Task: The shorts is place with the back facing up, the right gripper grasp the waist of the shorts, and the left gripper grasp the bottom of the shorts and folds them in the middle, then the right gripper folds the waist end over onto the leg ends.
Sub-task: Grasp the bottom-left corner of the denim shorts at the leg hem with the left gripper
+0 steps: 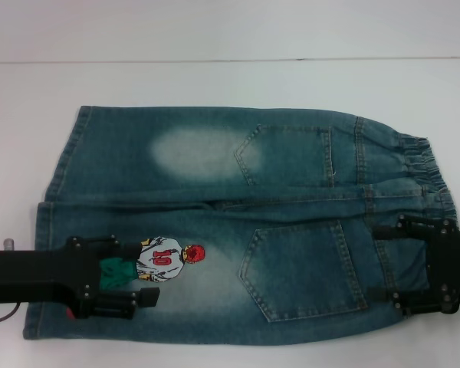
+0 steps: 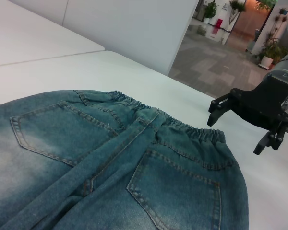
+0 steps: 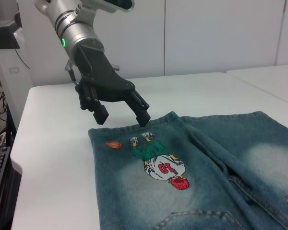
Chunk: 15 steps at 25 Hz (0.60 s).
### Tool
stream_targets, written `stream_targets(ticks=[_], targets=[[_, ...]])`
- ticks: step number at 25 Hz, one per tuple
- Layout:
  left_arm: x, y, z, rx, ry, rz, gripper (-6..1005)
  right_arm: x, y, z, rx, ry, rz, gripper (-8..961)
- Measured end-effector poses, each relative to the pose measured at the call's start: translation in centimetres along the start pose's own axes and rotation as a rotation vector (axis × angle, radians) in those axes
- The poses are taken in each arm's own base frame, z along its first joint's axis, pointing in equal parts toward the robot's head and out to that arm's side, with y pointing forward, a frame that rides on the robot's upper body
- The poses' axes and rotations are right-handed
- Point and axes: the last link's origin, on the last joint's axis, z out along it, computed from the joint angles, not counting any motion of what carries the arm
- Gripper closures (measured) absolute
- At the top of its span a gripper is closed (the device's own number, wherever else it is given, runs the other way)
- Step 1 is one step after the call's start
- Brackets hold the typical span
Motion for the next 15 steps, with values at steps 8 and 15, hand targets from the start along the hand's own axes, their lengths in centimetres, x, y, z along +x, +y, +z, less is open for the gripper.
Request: stream_targets(ticks=[8,15], targets=[[-0.02,-0.02,-0.02,0.002,0.000,0.004,91,-0.07,0.02,0.23,-0.003,-0.002,0.004,37],[-0.18,0.00,-0.03,0.006,0.000,0.000,91,0.01,0.16,0.26,0.000,-0.007,0.004,37]])
